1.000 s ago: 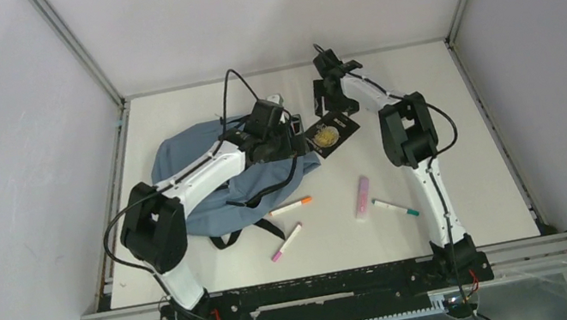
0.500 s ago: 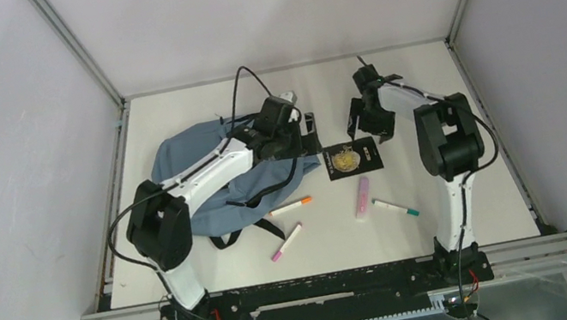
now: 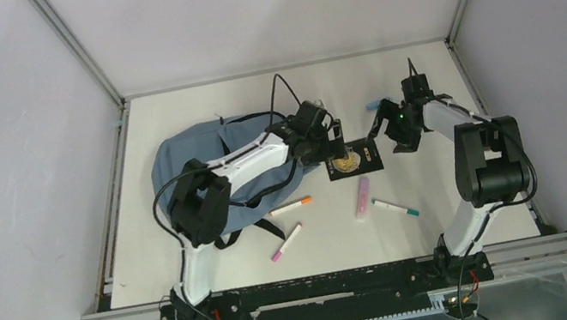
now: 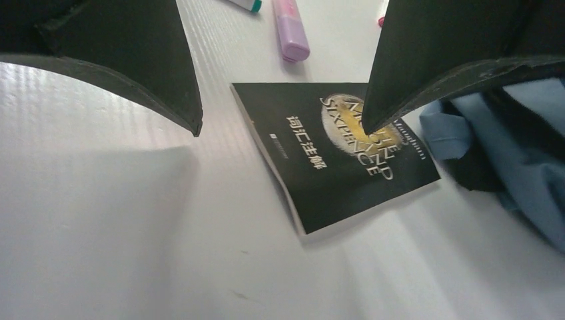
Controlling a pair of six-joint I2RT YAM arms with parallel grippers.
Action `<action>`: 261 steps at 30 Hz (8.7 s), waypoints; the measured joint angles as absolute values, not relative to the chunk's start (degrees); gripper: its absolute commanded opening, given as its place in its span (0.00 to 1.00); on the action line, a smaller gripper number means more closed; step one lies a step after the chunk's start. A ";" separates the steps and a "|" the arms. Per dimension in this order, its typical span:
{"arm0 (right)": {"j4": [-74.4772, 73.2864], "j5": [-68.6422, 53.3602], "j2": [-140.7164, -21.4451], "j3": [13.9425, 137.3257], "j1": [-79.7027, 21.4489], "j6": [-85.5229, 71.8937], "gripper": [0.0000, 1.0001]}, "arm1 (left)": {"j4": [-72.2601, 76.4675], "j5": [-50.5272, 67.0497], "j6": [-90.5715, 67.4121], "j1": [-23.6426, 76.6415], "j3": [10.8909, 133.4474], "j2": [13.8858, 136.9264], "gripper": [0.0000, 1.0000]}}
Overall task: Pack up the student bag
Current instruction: Pick up the book from the center of the board, then place the book in the student bag, then pick up the stationery from the center of the board.
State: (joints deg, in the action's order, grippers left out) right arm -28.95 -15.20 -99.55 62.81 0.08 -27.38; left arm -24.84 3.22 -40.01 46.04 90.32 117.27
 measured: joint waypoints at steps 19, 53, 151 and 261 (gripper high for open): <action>-19.40 -25.63 -101.54 58.98 1.19 -28.29 0.97 | -26.35 1.06 -44.58 44.97 104.07 130.74 0.92; -10.52 -32.77 -102.37 55.35 3.42 -32.97 0.95 | 0.23 20.05 -61.34 40.86 86.94 124.73 0.02; -12.36 -38.30 -63.77 42.50 -6.24 -40.14 0.00 | -43.35 -12.58 -21.52 33.43 88.99 94.06 0.00; -27.31 11.33 -89.86 48.03 -35.46 -42.81 0.25 | -33.78 -14.31 -25.93 25.19 67.61 96.07 0.62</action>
